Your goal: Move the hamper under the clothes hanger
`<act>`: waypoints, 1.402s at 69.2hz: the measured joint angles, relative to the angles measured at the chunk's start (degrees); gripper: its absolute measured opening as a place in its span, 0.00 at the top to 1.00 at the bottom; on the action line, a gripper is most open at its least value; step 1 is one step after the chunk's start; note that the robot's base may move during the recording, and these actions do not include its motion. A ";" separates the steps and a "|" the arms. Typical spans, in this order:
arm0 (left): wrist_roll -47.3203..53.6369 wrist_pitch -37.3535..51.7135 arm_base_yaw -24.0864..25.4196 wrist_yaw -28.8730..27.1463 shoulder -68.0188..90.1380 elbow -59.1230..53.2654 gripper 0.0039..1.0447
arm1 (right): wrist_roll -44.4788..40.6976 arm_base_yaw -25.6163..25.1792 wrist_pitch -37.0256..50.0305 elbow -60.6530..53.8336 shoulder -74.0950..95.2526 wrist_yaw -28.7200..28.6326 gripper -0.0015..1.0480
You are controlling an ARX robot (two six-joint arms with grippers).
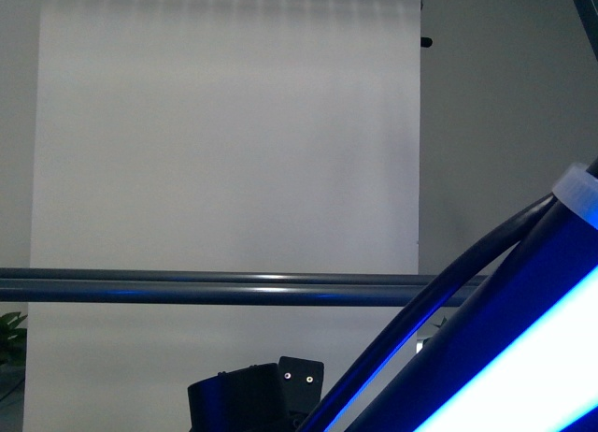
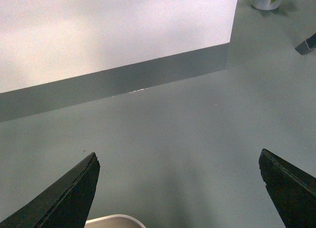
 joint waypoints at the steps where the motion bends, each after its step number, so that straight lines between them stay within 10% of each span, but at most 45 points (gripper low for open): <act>1: 0.00 0.00 0.04 0.13 -0.28 -0.04 0.06 | -0.11 0.04 0.02 0.00 -0.04 0.00 0.08; 60: 1.84 1.90 -4.81 0.26 -0.24 -2.91 0.06 | 10.01 -6.34 4.17 -15.30 -1.81 -1.49 0.08; 97: -3.93 -2.32 3.93 5.97 -15.78 0.33 0.06 | -9.68 -2.16 15.45 -23.34 -28.24 11.30 0.08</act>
